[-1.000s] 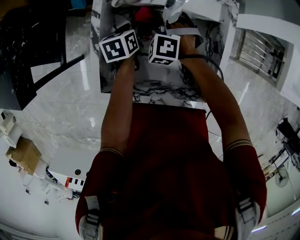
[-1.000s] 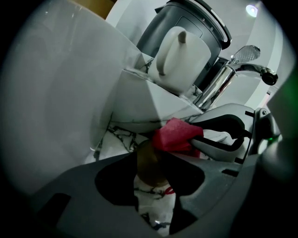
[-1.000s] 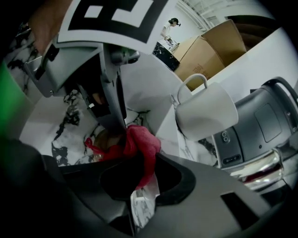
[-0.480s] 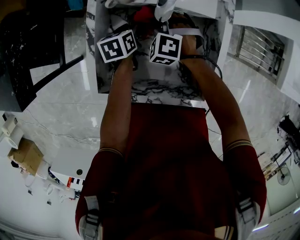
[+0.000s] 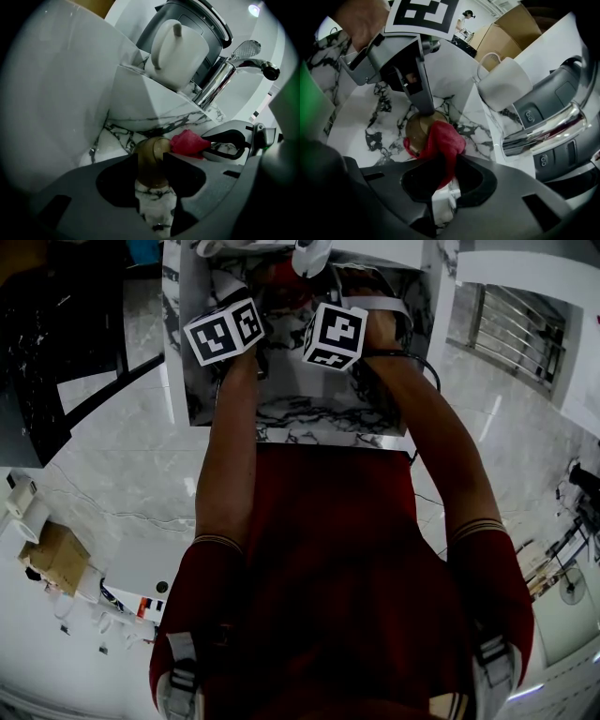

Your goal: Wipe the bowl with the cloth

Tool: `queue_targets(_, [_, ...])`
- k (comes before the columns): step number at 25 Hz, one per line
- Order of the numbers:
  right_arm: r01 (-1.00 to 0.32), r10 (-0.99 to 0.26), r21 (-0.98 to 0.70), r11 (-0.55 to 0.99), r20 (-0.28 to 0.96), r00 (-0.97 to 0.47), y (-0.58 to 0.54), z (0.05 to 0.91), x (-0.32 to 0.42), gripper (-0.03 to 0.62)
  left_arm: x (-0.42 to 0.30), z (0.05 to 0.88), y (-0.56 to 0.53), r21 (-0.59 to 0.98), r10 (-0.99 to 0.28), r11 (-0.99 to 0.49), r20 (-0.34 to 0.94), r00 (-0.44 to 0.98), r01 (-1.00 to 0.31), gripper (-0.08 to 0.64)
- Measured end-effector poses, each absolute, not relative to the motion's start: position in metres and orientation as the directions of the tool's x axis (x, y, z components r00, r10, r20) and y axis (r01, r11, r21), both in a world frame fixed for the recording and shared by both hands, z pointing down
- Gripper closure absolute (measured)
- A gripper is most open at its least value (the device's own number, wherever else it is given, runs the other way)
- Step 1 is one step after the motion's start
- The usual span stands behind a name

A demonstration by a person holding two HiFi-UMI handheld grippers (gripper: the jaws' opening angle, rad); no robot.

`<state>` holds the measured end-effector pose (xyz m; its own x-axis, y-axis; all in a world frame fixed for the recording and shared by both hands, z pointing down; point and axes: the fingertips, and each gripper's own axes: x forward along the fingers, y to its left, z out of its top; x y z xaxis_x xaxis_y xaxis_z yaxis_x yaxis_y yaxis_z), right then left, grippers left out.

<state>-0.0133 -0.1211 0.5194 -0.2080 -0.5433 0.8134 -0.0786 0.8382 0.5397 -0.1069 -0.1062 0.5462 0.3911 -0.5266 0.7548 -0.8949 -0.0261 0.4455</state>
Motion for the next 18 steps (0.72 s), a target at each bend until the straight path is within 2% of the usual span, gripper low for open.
queue_targets(18, [0.006,-0.451,0.46,0.888,0.872,-0.191,-0.068,0.534,-0.01,0.528,-0.099,0.546,-0.093,0.437,-0.523,-0.025,0.76,0.384,-0.899,0.409])
